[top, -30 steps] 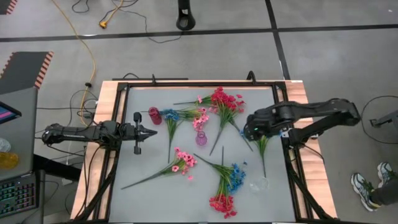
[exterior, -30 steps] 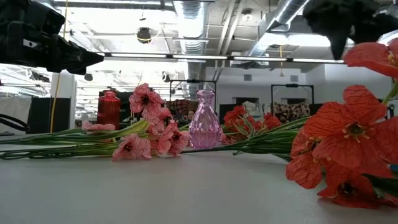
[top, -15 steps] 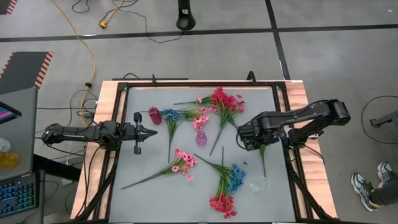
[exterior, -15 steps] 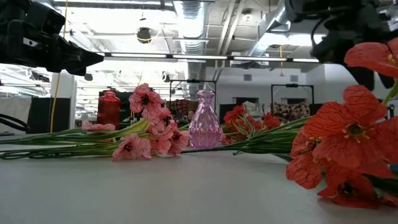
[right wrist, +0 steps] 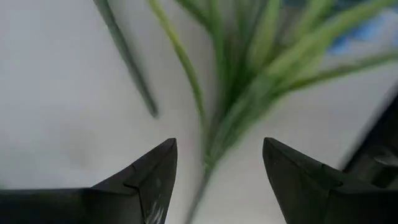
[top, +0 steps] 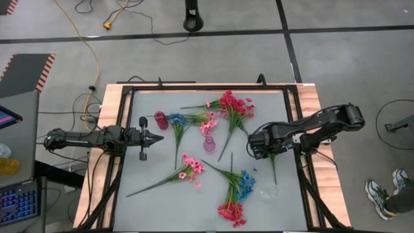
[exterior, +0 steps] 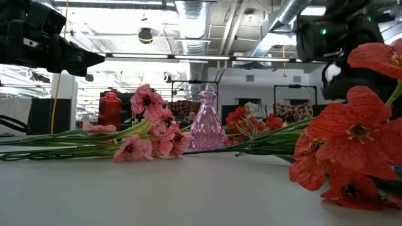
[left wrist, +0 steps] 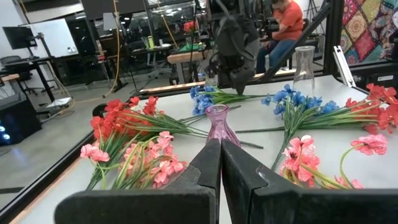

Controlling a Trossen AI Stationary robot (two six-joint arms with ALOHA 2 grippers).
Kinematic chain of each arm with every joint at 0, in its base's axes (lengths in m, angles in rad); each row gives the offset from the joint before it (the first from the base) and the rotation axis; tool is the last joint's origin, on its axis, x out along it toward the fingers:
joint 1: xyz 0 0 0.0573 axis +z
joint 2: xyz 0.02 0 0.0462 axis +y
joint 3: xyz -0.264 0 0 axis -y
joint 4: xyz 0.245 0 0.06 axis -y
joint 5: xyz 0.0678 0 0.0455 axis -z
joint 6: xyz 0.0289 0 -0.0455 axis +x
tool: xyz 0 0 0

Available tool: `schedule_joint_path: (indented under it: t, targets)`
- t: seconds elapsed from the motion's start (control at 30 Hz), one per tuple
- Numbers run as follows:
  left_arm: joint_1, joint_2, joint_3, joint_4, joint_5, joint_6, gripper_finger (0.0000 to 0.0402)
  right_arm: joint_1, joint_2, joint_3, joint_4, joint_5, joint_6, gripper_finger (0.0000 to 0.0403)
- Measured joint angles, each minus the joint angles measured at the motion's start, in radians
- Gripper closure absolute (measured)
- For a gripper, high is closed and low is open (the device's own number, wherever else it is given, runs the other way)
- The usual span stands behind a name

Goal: Sort flowers into vase by color
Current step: Put the right blue flowers into the transparent vase

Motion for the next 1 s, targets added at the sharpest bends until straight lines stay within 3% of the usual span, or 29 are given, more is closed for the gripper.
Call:
schedule_joint_path:
  t: [0.57, 0.73, 1.0]
  targets:
    - [0.0, 0.0, 0.0, 0.0, 0.0, 0.0, 0.0401, -0.082, -0.004, -0.139, 0.13, 0.028, -0.04, 0.0149]
    - [0.0, 0.0, 0.0, 0.0, 0.0, 0.0, 0.0401, -0.086, -0.003, -0.139, 0.139, 0.027, -0.061, 0.0196]
    - [0.0, 0.0, 0.0, 0.0, 0.0, 0.0, 0.0401, -0.086, -0.002, -0.14, 0.147, 0.033, -0.061, 0.0318]
